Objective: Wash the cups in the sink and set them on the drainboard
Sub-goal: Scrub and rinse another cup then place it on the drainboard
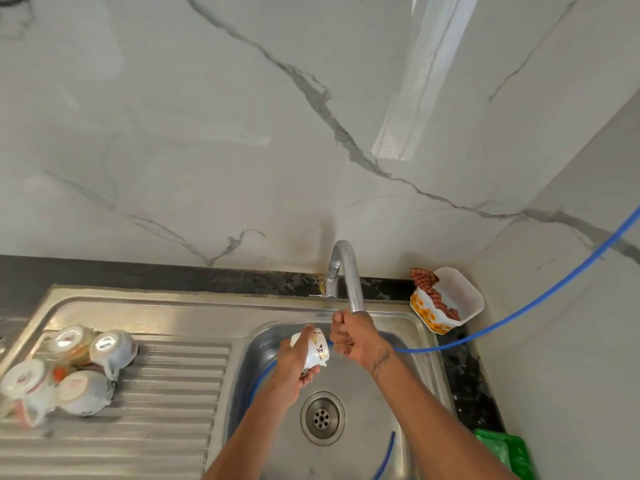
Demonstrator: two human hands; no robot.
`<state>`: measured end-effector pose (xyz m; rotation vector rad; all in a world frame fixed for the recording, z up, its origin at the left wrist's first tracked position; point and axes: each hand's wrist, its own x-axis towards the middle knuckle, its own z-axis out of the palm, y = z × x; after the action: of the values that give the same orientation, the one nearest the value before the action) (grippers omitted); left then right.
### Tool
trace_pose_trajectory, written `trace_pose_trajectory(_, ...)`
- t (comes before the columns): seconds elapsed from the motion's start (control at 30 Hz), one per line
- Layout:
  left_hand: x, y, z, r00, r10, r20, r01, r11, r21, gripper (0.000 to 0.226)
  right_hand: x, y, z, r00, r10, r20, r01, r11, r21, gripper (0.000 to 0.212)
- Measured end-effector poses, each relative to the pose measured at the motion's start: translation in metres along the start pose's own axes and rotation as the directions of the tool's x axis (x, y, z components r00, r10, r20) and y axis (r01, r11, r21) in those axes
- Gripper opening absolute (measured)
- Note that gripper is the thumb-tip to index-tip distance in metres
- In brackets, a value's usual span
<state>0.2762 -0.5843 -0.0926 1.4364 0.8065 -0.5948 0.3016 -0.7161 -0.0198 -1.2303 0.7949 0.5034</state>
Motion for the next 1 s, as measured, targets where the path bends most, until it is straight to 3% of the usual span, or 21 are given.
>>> trace_pose_trajectory(0.17,-0.006,0.003,0.009,0.996,0.085,0.034,-0.087,0.995,0.043,0.045,-0.004,-0.007,-0.016,0.974,-0.103,0.204,0.097,0.994,0.04,0.018)
trace_pose_trajectory(0.2,-0.006,0.003,0.011,0.994,0.102,0.047,-0.104,0.993,0.051,0.043,-0.005,-0.006,-0.017,0.971,-0.151,0.183,0.159,0.987,-0.027,0.018)
trace_pose_trajectory(0.3,-0.007,0.007,0.024,0.988,0.141,0.069,-0.144,0.989,0.039,0.045,-0.006,-0.001,-0.017,0.952,-0.297,-0.067,0.267,0.921,-0.282,0.027)
trace_pose_trajectory(0.4,-0.006,0.016,0.039,0.986,0.152,0.075,-0.15,0.988,-0.027,0.048,-0.006,0.01,-0.018,0.934,-0.321,-0.156,0.23,0.876,-0.423,0.02)
trace_pose_trajectory(0.5,-0.012,0.026,0.051,0.987,0.128,0.096,-0.118,0.987,-0.111,0.05,-0.006,0.021,-0.021,0.977,-0.191,-0.094,0.157,0.945,-0.287,0.017)
trace_pose_trajectory(0.6,-0.017,0.036,0.054,0.974,0.182,0.133,-0.152,0.966,-0.209,0.036,-0.009,0.019,-0.027,0.994,-0.077,-0.072,0.082,0.995,0.065,0.017)
trace_pose_trajectory(0.73,-0.02,0.044,0.049,0.943,0.244,0.227,-0.164,0.934,-0.318,0.025,-0.015,0.026,-0.038,0.998,0.034,0.045,-0.05,0.892,0.449,0.021)
trace_pose_trajectory(0.83,-0.022,0.049,0.053,0.907,0.267,0.327,-0.181,0.946,-0.271,0.025,-0.012,0.031,-0.037,0.997,0.073,0.036,-0.081,0.851,0.519,0.033)
trace_pose_trajectory(1.0,-0.023,0.056,0.065,0.873,0.343,0.347,-0.304,0.938,-0.164,0.023,-0.006,0.012,-0.034,0.993,0.119,0.002,-0.11,0.909,0.401,0.03)
